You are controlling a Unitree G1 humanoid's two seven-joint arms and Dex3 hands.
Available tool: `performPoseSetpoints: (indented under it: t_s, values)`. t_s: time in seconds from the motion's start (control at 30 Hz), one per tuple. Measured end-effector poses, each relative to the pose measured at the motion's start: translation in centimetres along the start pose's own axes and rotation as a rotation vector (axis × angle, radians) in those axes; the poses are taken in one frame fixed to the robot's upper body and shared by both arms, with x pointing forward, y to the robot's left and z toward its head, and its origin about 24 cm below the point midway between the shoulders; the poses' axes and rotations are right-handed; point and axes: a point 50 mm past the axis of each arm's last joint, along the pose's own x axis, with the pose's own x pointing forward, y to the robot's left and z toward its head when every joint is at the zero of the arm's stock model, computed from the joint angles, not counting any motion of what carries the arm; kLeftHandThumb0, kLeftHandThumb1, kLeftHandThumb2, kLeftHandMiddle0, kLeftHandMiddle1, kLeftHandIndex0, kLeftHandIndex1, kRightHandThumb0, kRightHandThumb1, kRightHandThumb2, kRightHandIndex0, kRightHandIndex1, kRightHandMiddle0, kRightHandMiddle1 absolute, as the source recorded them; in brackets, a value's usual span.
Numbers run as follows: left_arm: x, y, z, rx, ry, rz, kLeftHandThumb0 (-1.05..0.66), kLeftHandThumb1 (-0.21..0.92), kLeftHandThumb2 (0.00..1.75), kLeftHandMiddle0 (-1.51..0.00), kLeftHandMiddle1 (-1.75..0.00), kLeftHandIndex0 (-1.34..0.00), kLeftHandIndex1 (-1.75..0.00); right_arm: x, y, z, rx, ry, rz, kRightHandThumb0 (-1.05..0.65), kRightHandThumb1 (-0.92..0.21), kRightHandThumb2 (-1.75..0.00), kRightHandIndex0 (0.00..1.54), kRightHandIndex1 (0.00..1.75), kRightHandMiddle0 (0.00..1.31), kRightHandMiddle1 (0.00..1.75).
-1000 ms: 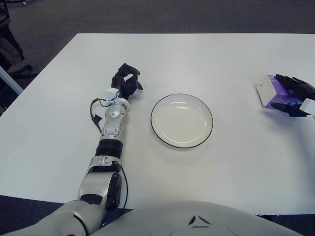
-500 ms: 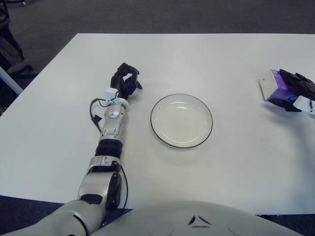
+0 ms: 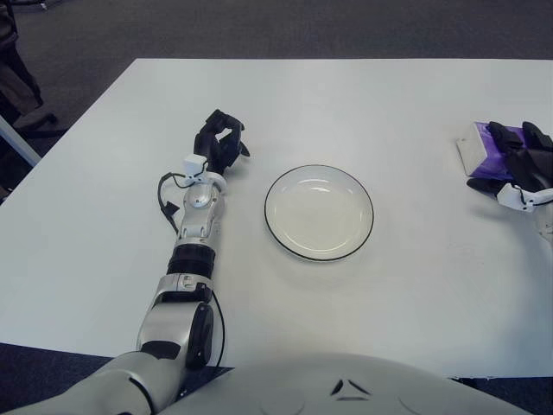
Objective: Put the tissue paper into the plate.
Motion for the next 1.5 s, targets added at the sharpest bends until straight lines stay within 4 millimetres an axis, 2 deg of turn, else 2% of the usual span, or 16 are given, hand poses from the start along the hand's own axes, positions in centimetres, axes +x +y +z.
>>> performPoseSetpoints:
  t_s: [0.03,0.07,0.17,0.27,0.37,0.63,0.83,1.3,1.37,1.5]
  values:
    - [0.0,0.0,0.0,0.0,-0.001,0.0,-0.28,0.92,0.37,-0.94,-1.75,-0.66,-1.75,0.0,0.0,0.0,0.002,-0.001,-0.011,-0.03,-0.81,-0.47,0.35,1.43,0.51,1.28]
    - [0.0,0.0,0.0,0.0,-0.001,0.0,-0.28,0.92,0.37,-0.94,-1.75,-0.66,-1.75,0.0,0.0,-0.1,0.004,-0.001,-0.021,-0.02,-0.72,-0.65,0.33,1.54,0.48,1.4]
    - [0.0,0.0,0.0,-0.001,-0.001,-0.001,-0.28,0.92,0.37,-0.94,-1.75,-0.66,-1.75,0.0,-0.1,-0.2,0.01,-0.003,-0.063,-0.01,-0.53,-1.0,0.39,1.65,0.44,1.63]
    - [0.1,-0.1,0.0,-0.001,0.0,-0.001,-0.28,0.92,0.37,-0.94,-1.75,-0.66,-1.75,0.0,-0.2,-0.3,0.023,-0.002,-0.114,0.0,-0.44,-1.16,0.44,1.71,0.43,1.7]
    - [0.1,-0.1,0.0,-0.001,0.0,-0.001,-0.28,0.92,0.37,-0.94,-1.75,-0.66,-1.75,-0.1,-0.2,-0.3,0.042,0.003,-0.159,0.0,-0.36,-1.25,0.5,1.74,0.46,1.7]
    - [0.0,0.0,0.0,-0.002,-0.002,0.001,-0.28,0.92,0.37,-0.94,-1.75,-0.66,-1.75,-0.1,-0.5,0.3,0.119,-0.048,-0.195,0.0,-0.3,-1.32,0.54,1.75,0.49,1.71]
    - [0.0,0.1,0.0,-0.001,-0.002,0.004,-0.28,0.92,0.37,-0.94,-1.75,-0.66,-1.75,0.6,-1.4,1.6,0.177,-0.135,-0.157,0.0,-0.29,-1.34,0.55,1.75,0.48,1.72]
    - [0.1,0.0,0.1,-0.003,-0.005,0.002,-0.28,0.92,0.36,-0.94,-1.75,-0.66,-1.75,2.3,-5.7,7.2,0.41,-0.319,-0.236,0.0,-0.33,-1.3,0.53,1.75,0.45,1.72]
    - [0.1,0.0,0.1,-0.003,-0.005,0.002,-0.28,0.92,0.36,-0.94,-1.75,-0.66,-1.75,2.4,-5.9,7.9,0.431,-0.343,-0.237,0.24,-0.46,-1.13,0.47,1.75,0.51,1.74]
    - [0.1,0.0,0.1,-0.003,-0.006,0.001,-0.28,0.92,0.36,-0.94,-1.75,-0.66,-1.75,2.6,-5.9,9.0,0.455,-0.386,-0.244,0.36,-0.53,-1.04,0.44,1.75,0.54,1.74]
